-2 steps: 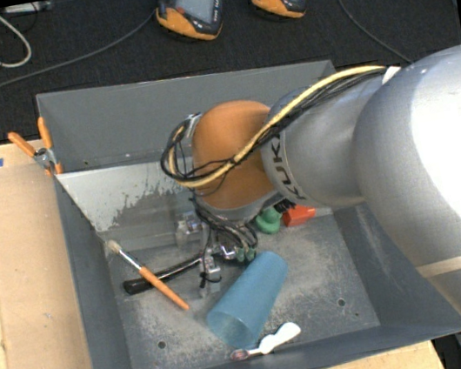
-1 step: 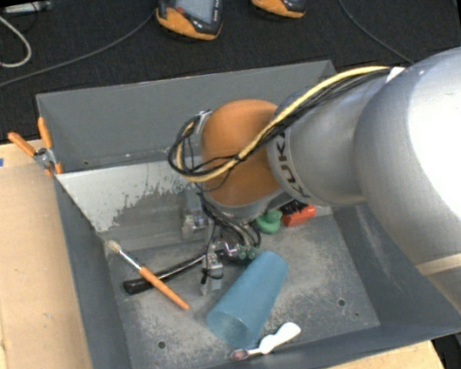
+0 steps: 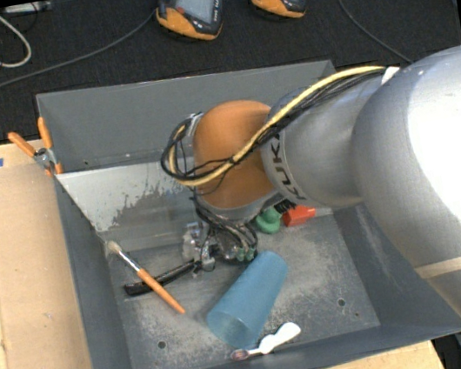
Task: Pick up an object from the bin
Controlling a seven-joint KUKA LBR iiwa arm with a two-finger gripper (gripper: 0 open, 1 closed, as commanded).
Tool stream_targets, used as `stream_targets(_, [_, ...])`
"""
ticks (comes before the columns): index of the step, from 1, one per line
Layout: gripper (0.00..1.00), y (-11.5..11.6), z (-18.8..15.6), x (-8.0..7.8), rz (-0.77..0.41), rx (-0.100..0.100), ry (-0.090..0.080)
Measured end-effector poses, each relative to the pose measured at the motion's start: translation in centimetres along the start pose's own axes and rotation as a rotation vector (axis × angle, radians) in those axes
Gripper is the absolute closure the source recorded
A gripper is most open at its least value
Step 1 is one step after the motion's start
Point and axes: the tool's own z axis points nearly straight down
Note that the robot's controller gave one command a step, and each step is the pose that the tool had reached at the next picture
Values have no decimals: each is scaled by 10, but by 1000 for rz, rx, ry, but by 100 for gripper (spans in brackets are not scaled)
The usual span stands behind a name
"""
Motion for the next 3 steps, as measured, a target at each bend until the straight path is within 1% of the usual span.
stream_targets(1, [100,0,0,0,1,0,0])
stream_targets(2, [100,0,-25,2,2,0,5])
stream_targets(3, [100,0,-46,0,2,0,0])
